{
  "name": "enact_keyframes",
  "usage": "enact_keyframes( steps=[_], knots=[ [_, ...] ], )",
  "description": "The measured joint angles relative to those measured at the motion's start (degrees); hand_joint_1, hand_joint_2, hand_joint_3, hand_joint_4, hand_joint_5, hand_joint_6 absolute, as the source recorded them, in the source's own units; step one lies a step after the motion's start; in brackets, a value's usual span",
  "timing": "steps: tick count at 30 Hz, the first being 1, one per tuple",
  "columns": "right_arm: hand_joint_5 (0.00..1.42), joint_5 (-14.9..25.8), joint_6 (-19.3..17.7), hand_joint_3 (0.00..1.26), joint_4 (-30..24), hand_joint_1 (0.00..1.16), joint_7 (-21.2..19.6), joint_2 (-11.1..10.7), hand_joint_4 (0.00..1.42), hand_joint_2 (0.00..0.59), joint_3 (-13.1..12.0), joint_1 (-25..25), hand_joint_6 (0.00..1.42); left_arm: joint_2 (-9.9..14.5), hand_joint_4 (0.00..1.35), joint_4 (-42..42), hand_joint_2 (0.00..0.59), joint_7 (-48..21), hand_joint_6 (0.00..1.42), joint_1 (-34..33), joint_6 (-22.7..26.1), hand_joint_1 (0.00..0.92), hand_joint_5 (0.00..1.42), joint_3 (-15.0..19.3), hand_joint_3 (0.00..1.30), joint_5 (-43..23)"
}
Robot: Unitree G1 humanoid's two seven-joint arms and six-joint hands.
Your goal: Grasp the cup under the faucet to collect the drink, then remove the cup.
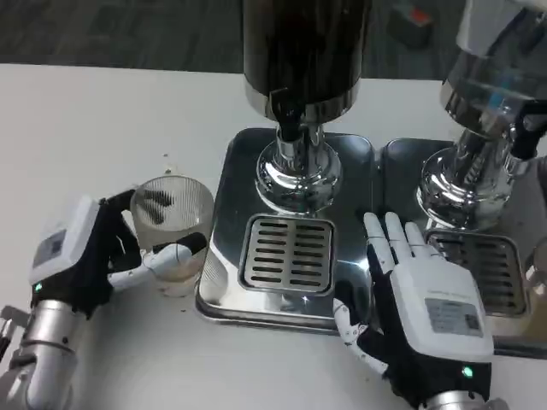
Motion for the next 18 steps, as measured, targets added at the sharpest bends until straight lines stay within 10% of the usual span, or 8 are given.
enact_keyframes(
  steps=[18],
  knots=[
    [0.05,0.07,0.02,0.05,0.0,0.41,0.0,-0.01,0.0,0.535,-0.11,-0.01,0.17,-0.18,0.77,-0.2,0.071,5.64,1.1,-0.29,-1.13,0.503,1.01,-1.33,0.64,2.82]
  ],
)
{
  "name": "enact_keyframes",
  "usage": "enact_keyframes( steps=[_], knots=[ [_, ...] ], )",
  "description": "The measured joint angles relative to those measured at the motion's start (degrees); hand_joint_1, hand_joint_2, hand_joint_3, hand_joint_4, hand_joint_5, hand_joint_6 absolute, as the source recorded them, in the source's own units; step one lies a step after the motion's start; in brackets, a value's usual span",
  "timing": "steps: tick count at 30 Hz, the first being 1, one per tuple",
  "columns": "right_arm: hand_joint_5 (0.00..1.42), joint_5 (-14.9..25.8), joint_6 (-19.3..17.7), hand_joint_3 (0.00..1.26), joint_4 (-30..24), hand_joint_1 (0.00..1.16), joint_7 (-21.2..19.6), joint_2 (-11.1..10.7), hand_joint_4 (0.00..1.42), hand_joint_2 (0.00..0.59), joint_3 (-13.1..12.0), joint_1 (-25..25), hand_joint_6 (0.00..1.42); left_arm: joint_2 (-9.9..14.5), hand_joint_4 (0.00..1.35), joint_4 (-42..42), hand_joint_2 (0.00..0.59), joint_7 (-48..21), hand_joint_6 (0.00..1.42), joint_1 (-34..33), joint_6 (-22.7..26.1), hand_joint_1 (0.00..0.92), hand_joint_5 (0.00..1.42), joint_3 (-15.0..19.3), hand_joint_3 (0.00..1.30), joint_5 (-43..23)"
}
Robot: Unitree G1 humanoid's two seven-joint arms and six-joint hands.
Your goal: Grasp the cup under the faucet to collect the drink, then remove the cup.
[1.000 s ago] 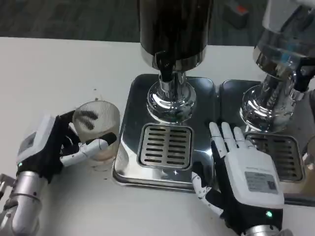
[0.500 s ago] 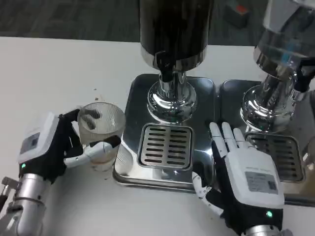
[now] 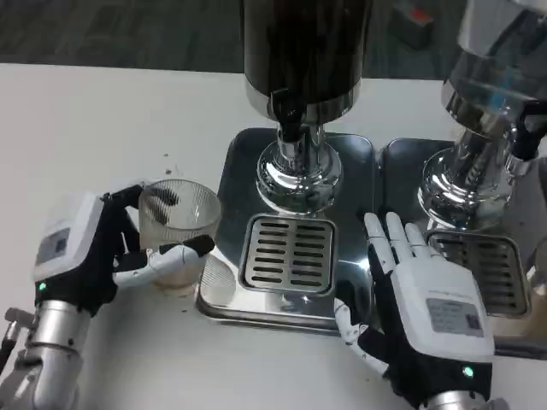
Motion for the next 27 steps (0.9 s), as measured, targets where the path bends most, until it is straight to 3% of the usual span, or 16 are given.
enact_keyframes(
  steps=[12,17,27],
  knots=[
    [0.05,0.0,0.05,0.05,0.0,0.41,0.0,0.0,0.0,0.535,-0.22,0.0,0.18,-0.3,0.77,-0.26,0.061,1.26,1.08,-0.42,-0.04,0.51,1.0,-0.17,0.64,0.3],
    [0.05,0.0,0.06,0.05,0.0,0.41,-0.01,0.04,0.0,0.535,-0.27,-0.01,0.18,-0.37,0.76,-1.8,0.054,3.44,1.07,-1.45,-1.3,0.51,1.0,-2.29,0.64,2.97],
    [0.05,-0.01,0.76,0.05,0.0,0.41,-0.25,0.67,0.0,0.535,-0.63,-0.12,0.18,-2.63,0.76,-1.28,0.052,3.91,1.07,-4.59,-0.92,0.51,0.99,-3.64,0.64,4.11]
  ],
)
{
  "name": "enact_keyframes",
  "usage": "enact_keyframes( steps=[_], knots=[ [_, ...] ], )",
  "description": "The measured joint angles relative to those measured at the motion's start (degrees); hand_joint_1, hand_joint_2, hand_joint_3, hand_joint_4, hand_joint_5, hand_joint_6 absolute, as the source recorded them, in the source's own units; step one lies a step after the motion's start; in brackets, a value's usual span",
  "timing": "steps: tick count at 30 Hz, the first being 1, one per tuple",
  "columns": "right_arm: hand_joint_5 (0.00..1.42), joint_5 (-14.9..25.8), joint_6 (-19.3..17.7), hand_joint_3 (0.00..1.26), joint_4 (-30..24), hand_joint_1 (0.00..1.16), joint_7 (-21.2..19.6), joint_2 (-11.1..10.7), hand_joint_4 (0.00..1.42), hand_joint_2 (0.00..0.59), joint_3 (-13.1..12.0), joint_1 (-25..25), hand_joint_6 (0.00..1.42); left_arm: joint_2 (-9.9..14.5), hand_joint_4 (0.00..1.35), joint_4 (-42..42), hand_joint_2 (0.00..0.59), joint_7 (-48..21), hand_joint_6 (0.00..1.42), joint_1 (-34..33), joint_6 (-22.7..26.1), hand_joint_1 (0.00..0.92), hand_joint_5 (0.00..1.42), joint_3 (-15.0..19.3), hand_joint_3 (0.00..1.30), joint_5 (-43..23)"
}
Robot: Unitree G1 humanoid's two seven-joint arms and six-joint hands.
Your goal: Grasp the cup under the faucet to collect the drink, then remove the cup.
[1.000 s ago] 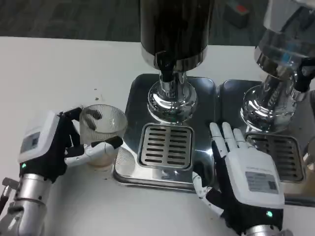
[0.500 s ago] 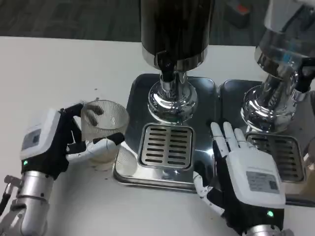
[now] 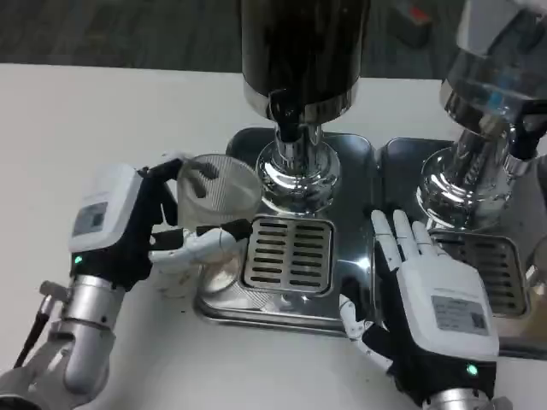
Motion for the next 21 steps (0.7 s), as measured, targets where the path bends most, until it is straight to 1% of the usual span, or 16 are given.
enact_keyframes(
  steps=[2,3,7,8,13,18,21],
  knots=[
    [0.05,-0.03,0.04,0.05,-0.01,0.41,-0.24,0.39,0.0,0.535,0.01,0.0,0.18,-1.0,0.76,0.46,0.051,0.0,1.07,-1.28,0.68,0.51,0.99,-0.97,0.64,0.78],
    [0.05,-0.04,0.24,0.05,-0.01,0.41,-0.33,0.43,0.0,0.535,-0.02,0.04,0.18,-2.21,0.76,1.05,0.051,-0.01,1.07,-2.26,1.24,0.51,0.99,-1.35,0.64,0.84],
    [0.05,-0.15,1.12,0.05,-0.41,0.41,-0.84,0.61,0.0,0.535,-0.01,0.55,0.18,-4.24,0.76,2.26,0.051,-0.02,1.07,-4.06,2.13,0.51,0.99,-2.11,0.64,0.95],
    [0.05,-0.23,1.38,0.05,-0.59,0.41,-0.96,0.66,0.0,0.535,-0.01,0.83,0.18,-4.78,0.76,2.75,0.051,-0.06,1.07,-4.76,2.68,0.51,0.99,-2.84,0.64,1.12],
    [0.05,-1.36,2.37,0.05,-0.87,0.41,-1.34,1.11,0.0,0.535,0.38,1.5,0.18,-6.43,0.76,4.24,0.05,-0.12,1.07,-5.69,4.01,0.51,0.98,-4.12,0.64,1.2],
    [0.05,-1.91,2.98,0.05,-1.64,0.41,-1.39,1.49,0.0,0.535,0.51,2.04,0.18,-7.54,0.74,5.13,0.046,-0.24,1.04,-6.76,5.05,0.504,0.97,-5.73,0.64,1.57],
    [0.05,-2.1,3.12,0.05,-1.98,0.41,-1.43,1.72,0.0,0.535,0.65,2.36,0.18,-8.8,0.73,5.38,0.048,-0.24,1.03,-7.43,5.82,0.497,0.96,-6.3,0.63,2.67]
  ],
)
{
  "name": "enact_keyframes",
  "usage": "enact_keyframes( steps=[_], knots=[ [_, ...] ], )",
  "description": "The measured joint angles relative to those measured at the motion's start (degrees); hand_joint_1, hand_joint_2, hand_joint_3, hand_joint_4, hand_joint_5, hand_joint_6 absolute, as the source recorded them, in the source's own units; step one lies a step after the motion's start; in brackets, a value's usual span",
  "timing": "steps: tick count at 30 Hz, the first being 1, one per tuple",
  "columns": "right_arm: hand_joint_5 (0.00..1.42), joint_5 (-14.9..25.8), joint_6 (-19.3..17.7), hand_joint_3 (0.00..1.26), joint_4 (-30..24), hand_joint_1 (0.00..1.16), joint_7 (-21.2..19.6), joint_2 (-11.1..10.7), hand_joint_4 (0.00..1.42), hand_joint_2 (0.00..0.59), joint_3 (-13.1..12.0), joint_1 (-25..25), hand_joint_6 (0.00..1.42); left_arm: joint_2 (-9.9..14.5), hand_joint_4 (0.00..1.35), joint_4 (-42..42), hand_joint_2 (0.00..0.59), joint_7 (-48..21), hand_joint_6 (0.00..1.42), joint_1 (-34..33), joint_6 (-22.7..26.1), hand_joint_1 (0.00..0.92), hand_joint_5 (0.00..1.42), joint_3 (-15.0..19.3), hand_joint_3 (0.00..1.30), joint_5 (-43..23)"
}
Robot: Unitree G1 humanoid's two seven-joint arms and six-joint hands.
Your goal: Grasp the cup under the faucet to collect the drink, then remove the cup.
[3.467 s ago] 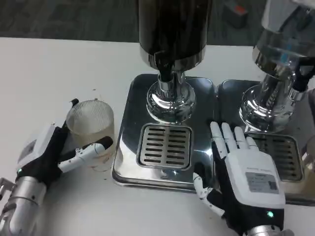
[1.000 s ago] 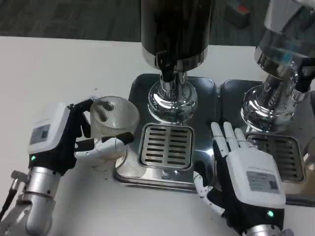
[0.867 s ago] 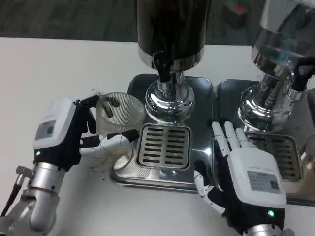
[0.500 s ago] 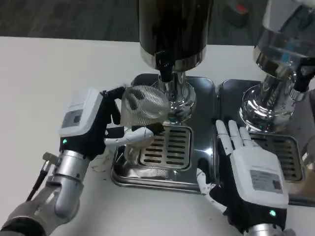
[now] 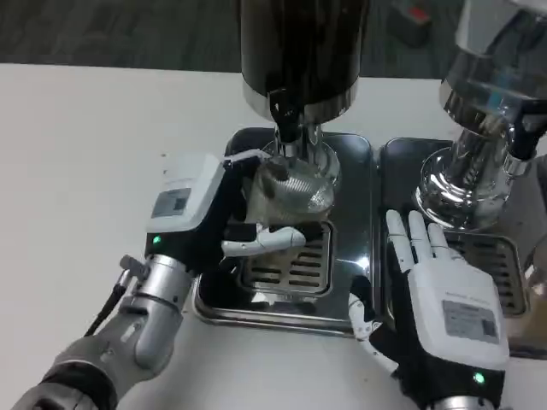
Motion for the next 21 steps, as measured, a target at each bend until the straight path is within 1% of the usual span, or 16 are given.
enact_keyframes(
  steps=[4,8,10,11,14,16,21],
  knots=[
    [0.05,-0.01,0.15,0.05,-0.03,0.41,0.0,0.3,0.0,0.535,0.07,0.13,0.18,-1.17,0.73,0.43,0.048,-0.01,1.03,-0.67,0.59,0.493,0.96,-0.33,0.62,0.28],
    [0.05,-0.01,0.23,0.05,-0.03,0.41,-0.01,0.8,0.0,0.535,0.13,0.17,0.18,-1.37,0.71,0.87,0.048,-0.23,1.02,-1.32,1.1,0.492,0.95,-0.67,0.62,0.33],
    [0.05,-0.01,0.23,0.05,-0.02,0.41,-0.11,1.0,0.0,0.535,0.14,0.18,0.18,-1.36,0.68,0.88,0.048,-0.22,1.0,-1.32,1.12,0.479,0.93,-0.91,0.59,0.32],
    [0.05,-0.01,0.23,0.05,-0.02,0.41,-0.17,1.02,0.0,0.535,0.13,0.17,0.18,-1.33,0.65,0.88,0.054,-0.22,1.0,-1.32,1.12,0.464,0.91,-1.0,0.58,0.31],
    [0.05,-0.01,0.22,0.05,0.0,0.41,-0.22,1.03,0.0,0.535,0.12,0.15,0.18,-0.84,0.57,0.9,0.048,-0.23,0.92,-1.31,1.03,0.357,0.85,-1.32,0.51,0.25],
    [0.05,0.01,0.2,0.05,0.12,0.41,-0.24,1.02,0.0,0.535,0.11,0.09,0.18,-0.33,0.55,0.9,0.048,-0.27,0.9,-1.21,0.74,0.3,0.84,-1.58,0.48,0.27],
    [0.05,0.49,-0.59,0.05,1.25,0.41,-0.59,0.98,0.0,0.535,0.05,-0.3,0.18,0.82,0.46,1.06,0.038,-0.29,0.8,0.5,0.53,0.238,0.74,-1.6,0.39,0.07]
  ],
)
